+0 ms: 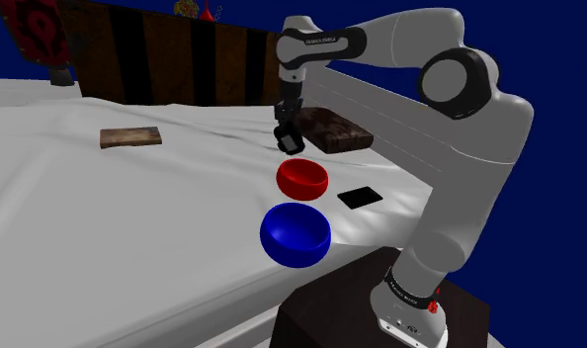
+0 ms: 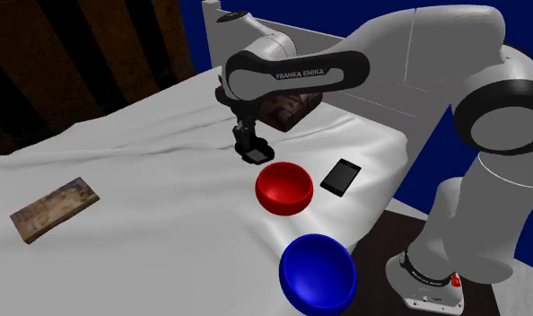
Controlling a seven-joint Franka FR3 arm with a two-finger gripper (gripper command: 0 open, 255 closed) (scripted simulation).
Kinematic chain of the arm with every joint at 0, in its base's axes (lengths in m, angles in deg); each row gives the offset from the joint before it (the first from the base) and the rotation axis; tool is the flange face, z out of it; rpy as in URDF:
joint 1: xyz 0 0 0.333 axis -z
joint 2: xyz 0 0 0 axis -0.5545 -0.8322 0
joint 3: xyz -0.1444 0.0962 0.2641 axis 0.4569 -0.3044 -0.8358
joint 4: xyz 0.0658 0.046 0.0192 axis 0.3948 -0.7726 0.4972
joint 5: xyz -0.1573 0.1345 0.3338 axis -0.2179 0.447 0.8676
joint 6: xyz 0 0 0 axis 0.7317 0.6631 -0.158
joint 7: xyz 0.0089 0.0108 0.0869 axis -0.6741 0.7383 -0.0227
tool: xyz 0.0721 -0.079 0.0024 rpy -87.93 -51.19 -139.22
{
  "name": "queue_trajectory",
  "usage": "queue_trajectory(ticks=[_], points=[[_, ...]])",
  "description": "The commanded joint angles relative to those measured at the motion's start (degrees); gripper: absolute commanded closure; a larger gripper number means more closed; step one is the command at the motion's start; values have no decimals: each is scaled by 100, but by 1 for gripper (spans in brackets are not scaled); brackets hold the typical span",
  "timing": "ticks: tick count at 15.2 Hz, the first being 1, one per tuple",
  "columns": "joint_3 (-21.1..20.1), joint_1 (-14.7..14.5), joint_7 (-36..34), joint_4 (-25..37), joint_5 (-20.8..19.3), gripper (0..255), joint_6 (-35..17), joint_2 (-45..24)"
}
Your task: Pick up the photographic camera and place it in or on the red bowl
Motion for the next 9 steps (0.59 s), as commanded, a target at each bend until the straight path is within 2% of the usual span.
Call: queue_trajectory(ticks=[1, 9], points=[[-17, -41, -80, -649, -73, 255, -163, 491], [-163, -116, -401, -2676, -286, 255, -327, 2348]])
